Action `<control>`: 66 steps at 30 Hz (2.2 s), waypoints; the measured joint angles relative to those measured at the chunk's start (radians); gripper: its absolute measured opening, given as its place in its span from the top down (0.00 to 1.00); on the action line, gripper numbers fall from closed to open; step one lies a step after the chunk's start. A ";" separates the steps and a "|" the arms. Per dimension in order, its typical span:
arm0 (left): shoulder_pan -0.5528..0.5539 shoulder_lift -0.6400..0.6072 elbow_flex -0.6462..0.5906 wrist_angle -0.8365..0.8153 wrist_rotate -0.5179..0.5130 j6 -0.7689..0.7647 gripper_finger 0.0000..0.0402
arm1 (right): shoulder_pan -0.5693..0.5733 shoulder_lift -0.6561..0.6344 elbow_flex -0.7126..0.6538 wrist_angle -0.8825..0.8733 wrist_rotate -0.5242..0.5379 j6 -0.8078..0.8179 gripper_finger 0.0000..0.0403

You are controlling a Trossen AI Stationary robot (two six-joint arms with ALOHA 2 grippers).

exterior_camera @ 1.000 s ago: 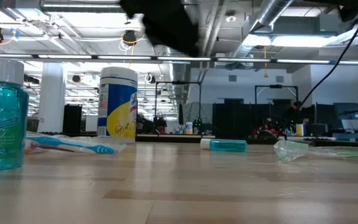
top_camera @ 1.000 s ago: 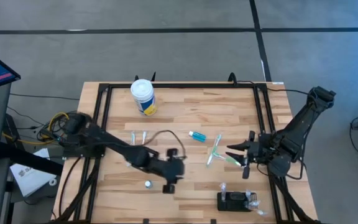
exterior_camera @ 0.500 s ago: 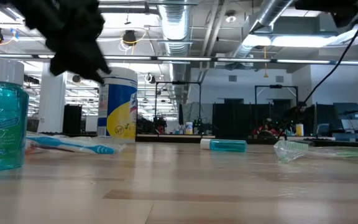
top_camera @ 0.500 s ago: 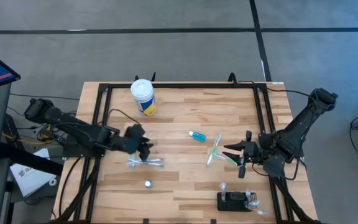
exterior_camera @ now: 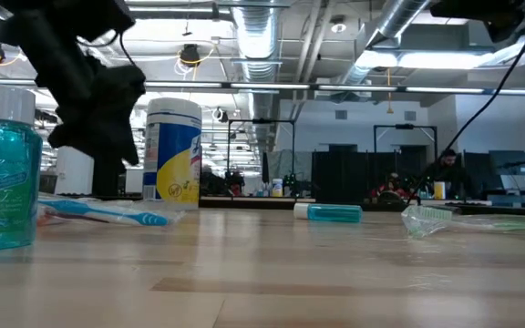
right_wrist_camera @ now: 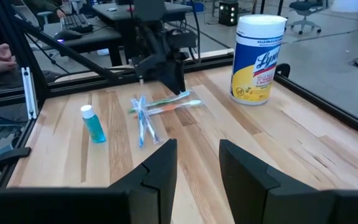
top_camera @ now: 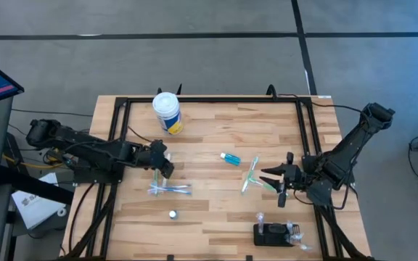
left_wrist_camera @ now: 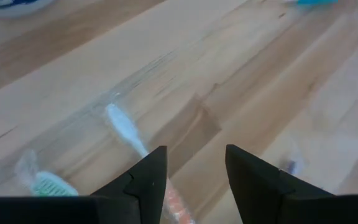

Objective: Pick & Place toothbrushing station
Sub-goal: Put the orange toothbrush into the wire organizer

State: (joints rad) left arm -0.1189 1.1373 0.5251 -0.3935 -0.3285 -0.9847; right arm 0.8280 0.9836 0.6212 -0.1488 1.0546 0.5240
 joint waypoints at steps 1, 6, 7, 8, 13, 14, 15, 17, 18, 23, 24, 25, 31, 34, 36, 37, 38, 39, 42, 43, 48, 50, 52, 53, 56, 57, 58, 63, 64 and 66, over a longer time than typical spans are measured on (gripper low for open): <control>0.010 0.011 0.000 0.002 0.014 0.000 0.60 | 0.000 0.000 0.000 -0.001 0.000 0.000 0.73; 0.067 0.072 0.000 -0.005 0.088 0.000 0.60 | 0.000 0.000 0.000 -0.002 0.000 0.000 0.73; 0.076 0.082 0.000 -0.014 0.101 0.001 0.60 | 0.000 0.000 0.000 -0.002 0.000 0.000 0.73; 0.086 0.095 0.000 -0.013 0.107 0.007 0.60 | 0.000 0.000 0.000 -0.003 0.000 0.000 0.73; 0.130 0.133 0.000 -0.018 0.126 0.016 0.60 | 0.000 0.000 0.000 -0.002 0.000 0.000 0.73; 0.137 0.139 0.000 -0.018 0.126 0.016 0.60 | 0.000 0.000 0.000 -0.002 0.000 0.000 0.73; 0.142 0.143 0.000 -0.019 0.127 0.016 0.60 | 0.000 0.000 0.000 -0.003 0.000 0.000 0.73; 0.152 0.153 0.000 -0.018 0.127 0.017 0.60 | 0.001 0.000 0.000 -0.004 0.000 0.000 0.73; 0.158 0.154 0.000 -0.020 0.128 0.021 0.60 | 0.001 0.000 0.000 -0.005 0.000 0.000 0.73; 0.182 0.155 0.000 -0.017 0.128 0.038 0.60 | 0.001 0.000 0.000 -0.005 0.000 0.000 0.73; 0.185 0.155 0.000 -0.017 0.128 0.038 0.60 | 0.001 0.000 0.000 -0.005 0.000 0.000 0.73; 0.186 0.155 0.000 -0.018 0.128 0.038 0.60 | 0.001 0.000 0.000 -0.005 0.000 0.000 0.73; 0.186 0.169 0.001 -0.013 0.128 0.037 0.60 | 0.001 0.000 0.000 -0.005 0.000 0.000 0.73; 0.186 0.213 0.001 -0.001 0.128 0.034 0.60 | 0.001 0.000 0.000 -0.009 0.000 0.000 0.73; 0.186 0.249 0.007 0.001 0.133 0.037 0.60 | 0.001 0.000 0.000 -0.010 0.000 0.000 0.73; 0.186 0.257 0.011 -0.002 0.132 0.038 0.60 | 0.001 0.000 0.000 -0.011 0.000 0.000 0.73; 0.185 0.261 0.012 -0.002 0.127 0.038 0.60 | 0.001 0.000 0.000 -0.012 0.000 0.000 0.73; 0.185 0.264 0.015 -0.004 0.121 0.038 0.60 | 0.001 0.000 0.000 -0.013 0.000 0.000 0.73; 0.185 0.253 0.024 -0.010 0.108 0.037 0.62 | 0.001 0.000 0.000 -0.019 0.000 0.000 0.73; 0.185 0.249 0.024 -0.012 0.108 0.037 0.63 | 0.001 0.000 0.000 -0.019 0.000 0.000 0.73; 0.186 0.246 0.023 -0.010 0.101 0.037 0.77 | 0.000 0.000 0.000 -0.019 0.000 0.000 0.73; 0.186 0.246 0.023 -0.008 0.100 0.042 0.85 | 0.000 0.000 0.000 -0.019 0.000 0.000 0.73; 0.186 0.246 0.023 -0.008 0.100 0.043 0.93 | 0.000 0.000 0.000 -0.019 0.000 0.000 0.73; 0.184 0.246 0.023 -0.007 0.100 0.051 0.96 | 0.000 0.000 0.000 -0.019 0.000 0.000 0.73; 0.182 0.246 0.023 0.008 0.094 0.065 0.97 | 0.000 0.000 0.000 -0.019 0.000 0.000 0.73; 0.182 0.245 0.023 0.018 0.091 0.065 0.97 | 0.000 0.000 0.000 -0.019 0.000 0.000 0.73; 0.182 0.245 0.023 0.030 0.092 0.065 0.97 | 0.000 0.000 0.000 -0.019 0.000 0.000 0.73; 0.182 0.245 0.023 0.092 0.091 0.086 0.98 | 0.000 0.000 0.000 -0.020 0.000 0.000 0.73; 0.180 0.244 0.023 0.106 0.091 0.088 0.98 | 0.000 0.000 0.000 -0.020 0.000 0.000 0.73; 0.175 0.240 0.023 0.139 0.090 0.093 0.98 | 0.000 0.000 0.000 -0.020 0.000 0.000 0.73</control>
State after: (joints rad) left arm 0.0557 1.3770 0.5480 -0.2546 -0.2385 -0.8919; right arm 0.8284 0.9836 0.6212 -0.1690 1.0546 0.5236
